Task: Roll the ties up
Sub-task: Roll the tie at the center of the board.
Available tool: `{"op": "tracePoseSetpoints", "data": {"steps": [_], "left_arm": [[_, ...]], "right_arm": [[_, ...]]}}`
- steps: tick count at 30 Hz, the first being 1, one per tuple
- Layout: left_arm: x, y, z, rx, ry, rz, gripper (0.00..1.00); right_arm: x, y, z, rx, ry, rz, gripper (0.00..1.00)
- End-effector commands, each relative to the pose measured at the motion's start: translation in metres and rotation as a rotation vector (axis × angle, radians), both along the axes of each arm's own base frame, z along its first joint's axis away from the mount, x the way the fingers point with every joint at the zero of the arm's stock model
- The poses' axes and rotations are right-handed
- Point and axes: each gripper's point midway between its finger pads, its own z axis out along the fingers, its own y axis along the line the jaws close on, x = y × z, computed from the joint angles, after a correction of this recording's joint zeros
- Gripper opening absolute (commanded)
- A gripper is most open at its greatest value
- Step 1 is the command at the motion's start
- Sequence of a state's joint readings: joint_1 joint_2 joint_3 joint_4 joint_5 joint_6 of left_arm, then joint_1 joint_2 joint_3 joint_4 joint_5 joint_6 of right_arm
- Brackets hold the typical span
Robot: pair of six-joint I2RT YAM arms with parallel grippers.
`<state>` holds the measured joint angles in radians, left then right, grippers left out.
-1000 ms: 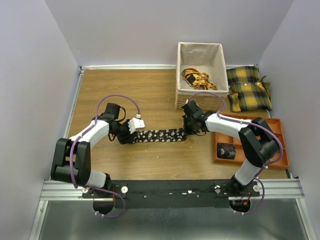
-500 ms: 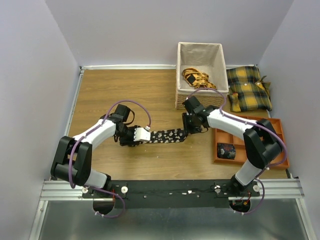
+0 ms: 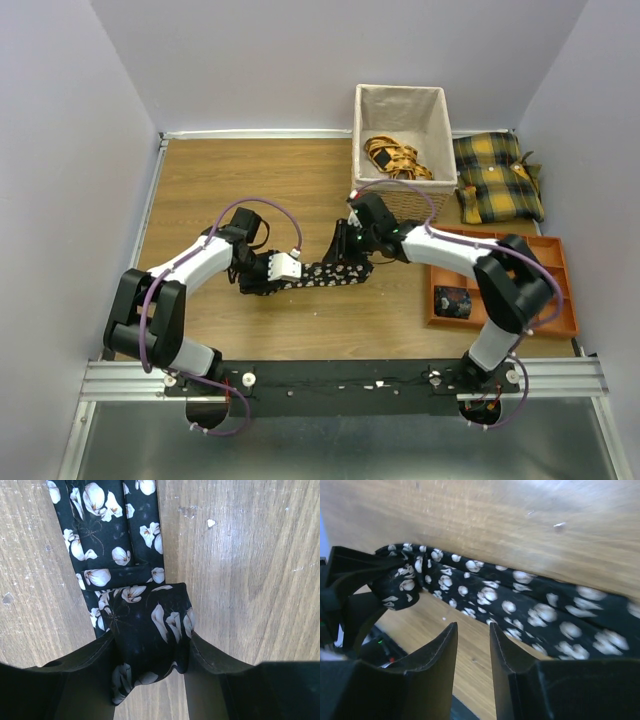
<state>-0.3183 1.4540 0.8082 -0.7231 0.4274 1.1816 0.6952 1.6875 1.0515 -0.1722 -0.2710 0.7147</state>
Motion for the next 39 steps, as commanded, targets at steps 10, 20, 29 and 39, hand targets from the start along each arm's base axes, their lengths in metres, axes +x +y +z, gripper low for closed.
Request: {"op": "tracePoseSetpoints", "data": {"steps": [10, 20, 29, 39], "left_arm": [[-0.006, -0.014, 0.004, -0.09, -0.041, -0.068, 0.54], [0.007, -0.002, -0.003, -0.014, -0.041, 0.067, 0.54], [0.008, -0.002, -0.004, 0.008, 0.053, 0.23, 0.55], [0.007, -0.011, -0.008, 0.089, 0.249, 0.641, 0.53]], "right_arm": [[0.005, 0.05, 0.039, 0.261, -0.414, 0.211, 0.48], [-0.007, 0.051, 0.023, 0.319, -0.315, 0.202, 0.42], [-0.02, 0.061, -0.006, 0.421, -0.076, -0.004, 0.41], [-0.044, 0.015, -0.005, 0.05, -0.404, 0.014, 0.43]]}}
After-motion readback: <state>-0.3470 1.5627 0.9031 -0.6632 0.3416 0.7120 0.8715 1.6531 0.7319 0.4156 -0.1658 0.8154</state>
